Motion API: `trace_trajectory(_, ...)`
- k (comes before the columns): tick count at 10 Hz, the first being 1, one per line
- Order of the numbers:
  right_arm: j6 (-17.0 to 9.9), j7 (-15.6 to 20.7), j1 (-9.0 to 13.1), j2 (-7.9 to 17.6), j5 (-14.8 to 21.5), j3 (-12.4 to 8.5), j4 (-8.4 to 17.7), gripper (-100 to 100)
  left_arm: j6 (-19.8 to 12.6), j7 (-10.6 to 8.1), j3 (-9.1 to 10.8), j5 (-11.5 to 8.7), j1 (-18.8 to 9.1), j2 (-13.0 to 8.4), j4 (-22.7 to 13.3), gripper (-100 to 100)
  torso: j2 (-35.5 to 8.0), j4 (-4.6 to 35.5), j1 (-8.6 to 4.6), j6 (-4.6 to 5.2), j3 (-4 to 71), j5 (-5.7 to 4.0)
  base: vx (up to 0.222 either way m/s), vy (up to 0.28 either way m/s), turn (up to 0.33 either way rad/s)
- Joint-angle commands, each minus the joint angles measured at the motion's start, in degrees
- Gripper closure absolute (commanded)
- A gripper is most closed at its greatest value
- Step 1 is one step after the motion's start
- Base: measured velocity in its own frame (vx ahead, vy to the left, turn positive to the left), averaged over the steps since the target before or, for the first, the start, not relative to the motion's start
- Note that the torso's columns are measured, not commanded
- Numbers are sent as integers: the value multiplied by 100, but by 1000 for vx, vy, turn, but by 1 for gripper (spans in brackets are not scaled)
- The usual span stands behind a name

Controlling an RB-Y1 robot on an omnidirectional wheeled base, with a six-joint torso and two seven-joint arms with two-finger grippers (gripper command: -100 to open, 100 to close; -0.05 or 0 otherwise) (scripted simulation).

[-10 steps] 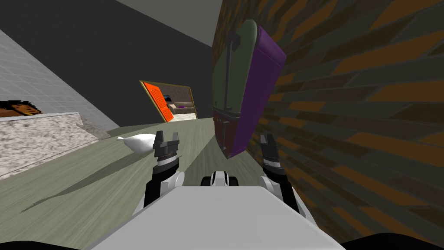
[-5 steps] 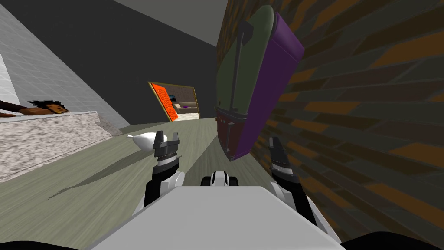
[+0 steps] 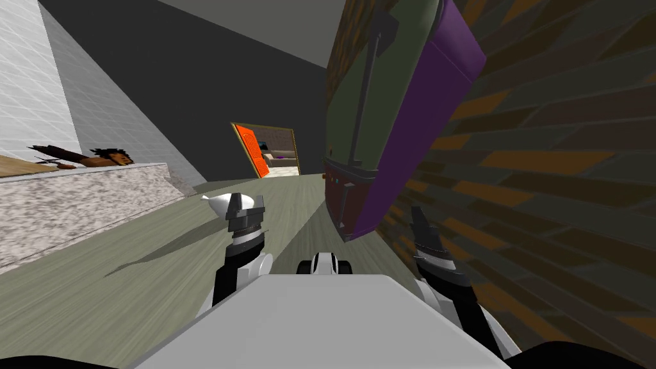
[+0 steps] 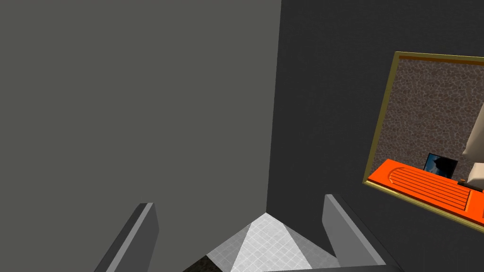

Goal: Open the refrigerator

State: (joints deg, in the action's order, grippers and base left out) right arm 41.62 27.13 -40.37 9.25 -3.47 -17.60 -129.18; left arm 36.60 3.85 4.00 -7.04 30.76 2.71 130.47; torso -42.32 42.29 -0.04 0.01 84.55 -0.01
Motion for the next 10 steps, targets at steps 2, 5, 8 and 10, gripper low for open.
trace_trajectory(2, 182, 535, -337, 0, 38, -523, -17, -100, 0, 0, 0, 0, 0, 0, 0, 0, 0, 0, 2, 0, 0, 1, 72, 47, 89)
trace_trajectory(5, 345, 939, -638, 4, 83, -927, -6, -100, 0, 0, 0, 0, 0, 0, 0, 0, 6, -2, 8, -1, 4, 2, 91, 62, 146)
trace_trajectory(8, 425, 1326, -787, 7, 106, -1265, 9, -100, 0, 0, 0, 0, 0, 0, 0, 0, 0, 0, 1, -1, 0, 0, 86, 50, 71)
trace_trajectory(10, 501, 1589, -935, 12, 131, -1514, 30, -100, 0, 0, 0, 0, 0, 0, 0, 0, -3, 2, 3, -2, -3, 0, 69, 45, 99)
